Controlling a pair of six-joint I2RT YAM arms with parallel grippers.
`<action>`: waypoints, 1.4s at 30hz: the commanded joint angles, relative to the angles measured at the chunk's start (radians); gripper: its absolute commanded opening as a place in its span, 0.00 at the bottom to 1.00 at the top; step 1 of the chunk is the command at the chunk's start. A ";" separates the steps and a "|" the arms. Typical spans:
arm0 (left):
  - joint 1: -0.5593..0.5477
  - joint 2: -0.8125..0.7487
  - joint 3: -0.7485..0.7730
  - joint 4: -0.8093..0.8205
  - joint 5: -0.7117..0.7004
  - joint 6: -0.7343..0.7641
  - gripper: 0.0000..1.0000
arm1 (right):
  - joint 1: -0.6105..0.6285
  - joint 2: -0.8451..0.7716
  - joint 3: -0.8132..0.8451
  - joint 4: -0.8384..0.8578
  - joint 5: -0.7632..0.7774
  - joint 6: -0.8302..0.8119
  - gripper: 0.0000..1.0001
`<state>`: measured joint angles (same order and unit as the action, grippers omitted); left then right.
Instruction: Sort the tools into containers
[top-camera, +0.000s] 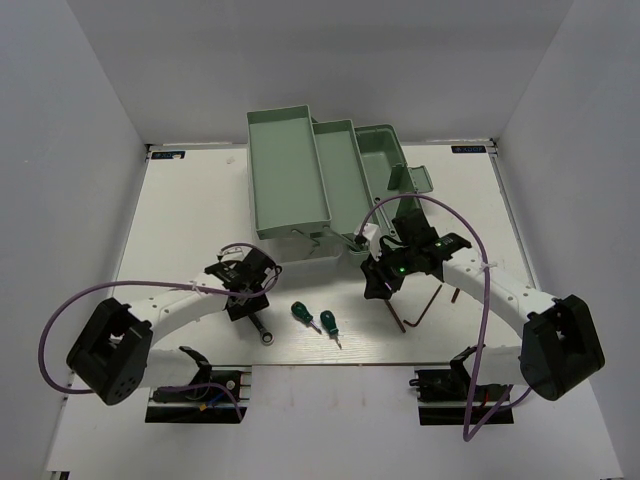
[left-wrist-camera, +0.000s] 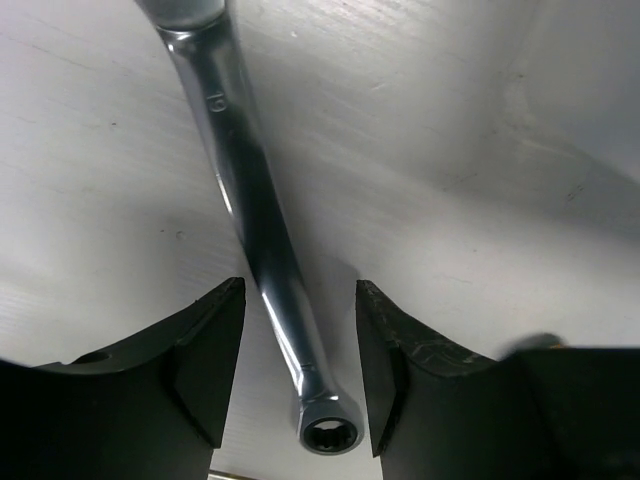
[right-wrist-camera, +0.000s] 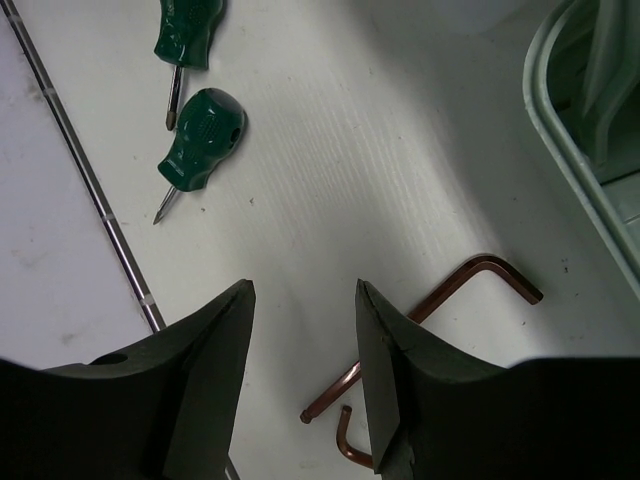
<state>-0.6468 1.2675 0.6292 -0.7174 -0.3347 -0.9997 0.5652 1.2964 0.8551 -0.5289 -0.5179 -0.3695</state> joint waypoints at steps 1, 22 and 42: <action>-0.016 0.016 -0.009 0.049 -0.036 -0.062 0.59 | 0.005 -0.029 0.001 0.021 0.004 0.012 0.51; -0.025 -0.016 -0.203 0.110 0.059 -0.137 0.01 | -0.005 -0.068 -0.007 0.021 0.004 0.024 0.51; -0.149 -0.269 0.091 -0.220 0.108 -0.062 0.00 | -0.005 -0.072 -0.011 0.026 0.004 0.026 0.51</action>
<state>-0.7750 1.0405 0.6216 -0.8730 -0.2436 -1.0794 0.5632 1.2404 0.8528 -0.5205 -0.5034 -0.3470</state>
